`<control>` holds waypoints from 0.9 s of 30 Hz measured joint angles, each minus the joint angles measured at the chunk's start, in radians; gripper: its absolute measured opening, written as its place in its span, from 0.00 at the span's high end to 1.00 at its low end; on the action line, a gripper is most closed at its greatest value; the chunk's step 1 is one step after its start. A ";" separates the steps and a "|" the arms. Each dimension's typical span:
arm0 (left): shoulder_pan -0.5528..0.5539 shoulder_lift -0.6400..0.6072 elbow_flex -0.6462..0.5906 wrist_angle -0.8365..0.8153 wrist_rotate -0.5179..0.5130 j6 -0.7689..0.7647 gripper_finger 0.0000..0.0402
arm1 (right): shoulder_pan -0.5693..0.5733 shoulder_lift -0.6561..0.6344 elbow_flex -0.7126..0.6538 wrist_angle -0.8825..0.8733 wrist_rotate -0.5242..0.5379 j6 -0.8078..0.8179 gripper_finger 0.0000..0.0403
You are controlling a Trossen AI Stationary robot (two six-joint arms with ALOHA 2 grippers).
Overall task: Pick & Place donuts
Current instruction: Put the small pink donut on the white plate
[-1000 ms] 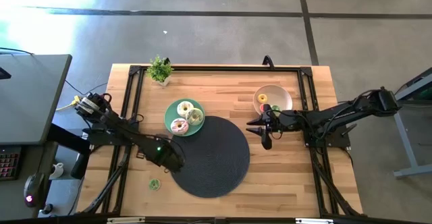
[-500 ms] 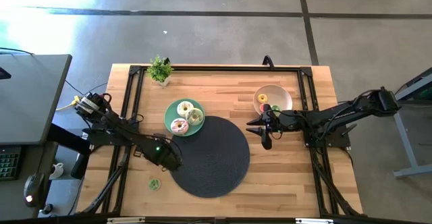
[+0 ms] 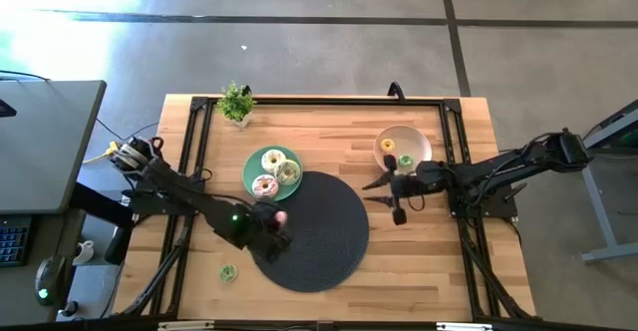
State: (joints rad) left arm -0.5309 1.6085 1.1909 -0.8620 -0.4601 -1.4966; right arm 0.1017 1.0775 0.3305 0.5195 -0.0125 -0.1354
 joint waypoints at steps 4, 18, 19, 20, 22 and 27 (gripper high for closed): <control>0.051 -0.001 0.076 0.178 -0.007 0.330 1.00 | 0.002 0.000 0.000 0.021 -0.133 -0.218 0.71; 0.279 0.099 0.103 0.808 0.386 1.016 1.00 | 0.039 0.000 0.000 0.101 -0.251 -0.176 0.71; 0.292 0.124 0.113 0.861 0.410 1.023 1.00 | 0.039 0.001 0.000 0.108 -0.250 -0.161 0.71; 0.301 0.137 0.112 0.871 0.428 1.030 1.00 | 0.039 0.003 0.000 0.118 -0.250 -0.144 0.71; 0.306 0.150 0.094 0.852 0.452 1.055 1.00 | 0.038 0.003 0.000 0.124 -0.250 -0.106 0.71; 0.328 0.190 0.105 0.959 0.474 1.099 1.00 | 0.037 0.002 0.000 0.106 -0.252 -0.064 0.71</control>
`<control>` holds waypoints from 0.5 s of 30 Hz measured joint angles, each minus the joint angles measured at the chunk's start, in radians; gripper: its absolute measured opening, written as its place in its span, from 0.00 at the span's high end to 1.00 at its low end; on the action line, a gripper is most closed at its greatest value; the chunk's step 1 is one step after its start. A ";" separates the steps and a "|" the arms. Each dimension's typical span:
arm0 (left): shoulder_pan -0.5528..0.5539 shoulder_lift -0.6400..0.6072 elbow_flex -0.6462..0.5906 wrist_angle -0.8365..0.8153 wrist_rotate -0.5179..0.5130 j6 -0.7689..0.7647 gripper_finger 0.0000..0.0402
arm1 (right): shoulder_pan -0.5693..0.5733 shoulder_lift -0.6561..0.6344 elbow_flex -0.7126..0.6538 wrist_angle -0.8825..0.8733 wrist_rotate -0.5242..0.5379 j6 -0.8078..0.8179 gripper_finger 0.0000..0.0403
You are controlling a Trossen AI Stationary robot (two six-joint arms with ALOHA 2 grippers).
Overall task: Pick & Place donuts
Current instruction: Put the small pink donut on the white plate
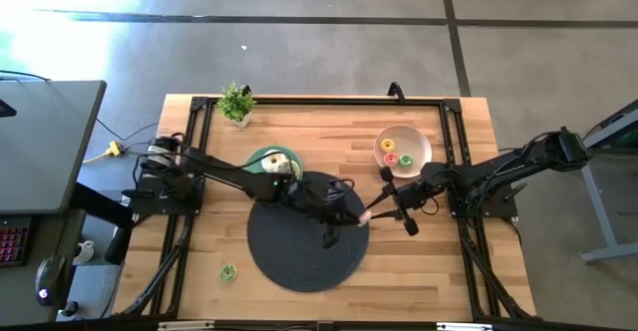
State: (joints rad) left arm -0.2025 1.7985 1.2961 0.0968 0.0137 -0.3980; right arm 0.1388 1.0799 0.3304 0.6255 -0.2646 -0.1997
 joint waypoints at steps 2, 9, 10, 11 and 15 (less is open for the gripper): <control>0.001 0.003 -0.002 -0.019 0.025 0.005 1.00 | 0.000 0.001 0.000 0.000 -0.007 0.001 0.70; 0.014 0.018 0.043 -0.034 0.049 0.026 1.00 | 0.001 0.001 0.000 0.007 -0.034 0.030 0.70; 0.014 0.018 0.049 -0.029 0.049 0.032 1.00 | 0.001 0.001 0.000 0.008 -0.035 0.037 0.70; 0.014 0.015 0.052 -0.022 0.045 0.035 1.00 | 0.001 0.000 0.000 0.013 -0.035 0.042 0.70; 0.012 0.015 0.052 -0.029 0.016 0.035 1.00 | 0.001 0.001 0.000 0.005 -0.035 0.043 0.70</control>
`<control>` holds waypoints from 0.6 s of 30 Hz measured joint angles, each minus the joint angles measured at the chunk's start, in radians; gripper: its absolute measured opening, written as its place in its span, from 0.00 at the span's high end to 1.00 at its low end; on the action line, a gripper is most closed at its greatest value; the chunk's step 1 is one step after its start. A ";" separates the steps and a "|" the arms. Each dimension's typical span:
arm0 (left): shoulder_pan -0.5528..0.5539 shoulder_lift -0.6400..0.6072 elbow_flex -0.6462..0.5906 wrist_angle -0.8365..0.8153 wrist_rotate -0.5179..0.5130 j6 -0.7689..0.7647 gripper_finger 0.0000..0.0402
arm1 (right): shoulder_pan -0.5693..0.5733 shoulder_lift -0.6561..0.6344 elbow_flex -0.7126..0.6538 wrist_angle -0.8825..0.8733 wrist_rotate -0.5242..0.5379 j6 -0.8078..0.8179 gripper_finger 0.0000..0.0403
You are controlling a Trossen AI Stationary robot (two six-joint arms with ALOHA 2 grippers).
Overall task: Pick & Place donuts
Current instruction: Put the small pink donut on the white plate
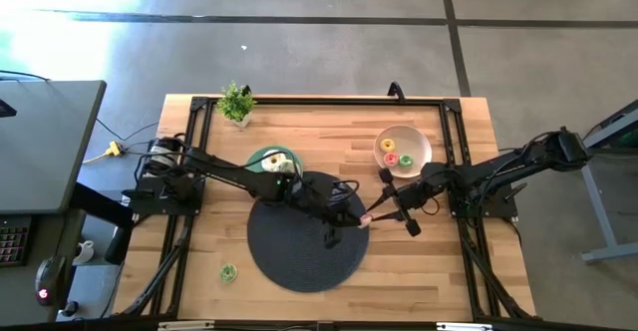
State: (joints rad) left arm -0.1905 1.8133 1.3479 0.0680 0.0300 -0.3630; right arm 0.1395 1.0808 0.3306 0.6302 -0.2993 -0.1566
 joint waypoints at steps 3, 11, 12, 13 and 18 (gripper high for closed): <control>0.001 0.000 0.000 0.003 -0.008 0.000 1.00 | 0.000 -0.001 0.000 0.003 -0.007 0.000 0.70; 0.001 0.000 0.000 -0.033 -0.010 -0.011 1.00 | 0.000 -0.001 0.000 0.028 -0.006 -0.001 0.70; 0.001 0.000 0.000 -0.031 -0.010 -0.011 1.00 | 0.000 -0.002 0.000 0.031 -0.006 -0.001 0.70; 0.001 0.000 0.000 -0.029 -0.010 -0.011 1.00 | 0.000 -0.003 0.000 0.033 -0.006 0.000 0.70; 0.001 0.000 0.000 -0.011 -0.010 -0.007 1.00 | 0.000 -0.003 0.000 0.033 -0.007 0.027 0.70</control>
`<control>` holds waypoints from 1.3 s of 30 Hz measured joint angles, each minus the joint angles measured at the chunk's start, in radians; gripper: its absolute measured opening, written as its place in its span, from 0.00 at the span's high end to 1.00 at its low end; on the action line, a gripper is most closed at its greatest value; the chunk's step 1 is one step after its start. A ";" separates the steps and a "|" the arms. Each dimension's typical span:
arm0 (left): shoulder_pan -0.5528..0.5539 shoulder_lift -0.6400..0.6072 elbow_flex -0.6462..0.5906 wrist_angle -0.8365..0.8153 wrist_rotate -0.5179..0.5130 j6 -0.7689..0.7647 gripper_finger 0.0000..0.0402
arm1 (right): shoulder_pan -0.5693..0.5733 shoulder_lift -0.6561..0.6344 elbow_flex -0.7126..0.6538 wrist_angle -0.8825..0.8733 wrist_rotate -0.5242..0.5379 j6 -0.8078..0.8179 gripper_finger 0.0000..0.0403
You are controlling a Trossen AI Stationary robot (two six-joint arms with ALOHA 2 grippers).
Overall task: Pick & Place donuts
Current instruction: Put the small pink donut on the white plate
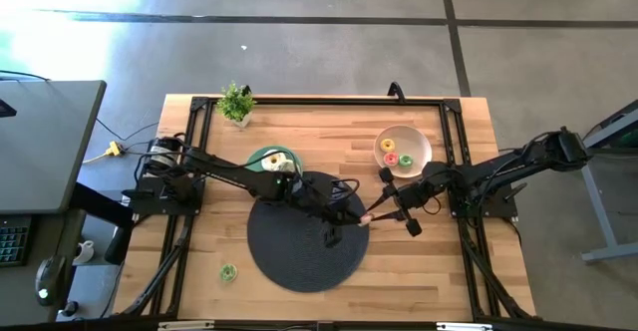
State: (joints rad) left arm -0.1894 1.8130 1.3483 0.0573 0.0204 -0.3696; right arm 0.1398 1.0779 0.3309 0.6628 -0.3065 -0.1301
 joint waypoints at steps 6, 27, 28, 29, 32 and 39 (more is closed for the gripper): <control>0.000 0.000 0.000 0.000 -0.001 0.001 1.00 | 0.000 0.000 0.000 -0.022 0.000 0.000 0.70; 0.000 0.000 0.000 0.023 -0.049 0.007 1.00 | 0.000 0.000 0.000 -0.019 -0.035 -0.020 0.83; 0.000 0.000 0.000 0.023 -0.049 0.006 1.00 | 0.000 0.000 0.000 -0.021 -0.035 -0.029 0.86; 0.000 0.000 0.000 0.023 -0.048 0.007 1.00 | 0.000 0.000 0.000 -0.022 -0.035 -0.031 0.90; 0.000 0.000 0.000 0.019 -0.049 0.007 0.99 | 0.000 0.000 0.000 -0.055 -0.034 -0.034 0.97; 0.022 -0.003 0.000 -0.012 -0.055 0.019 0.84 | 0.033 0.000 -0.001 -0.193 0.051 0.049 0.93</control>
State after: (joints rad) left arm -0.1671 1.8095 1.3479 0.0458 -0.0347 -0.3507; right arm 0.1727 1.0779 0.3302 0.4695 -0.2556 -0.0813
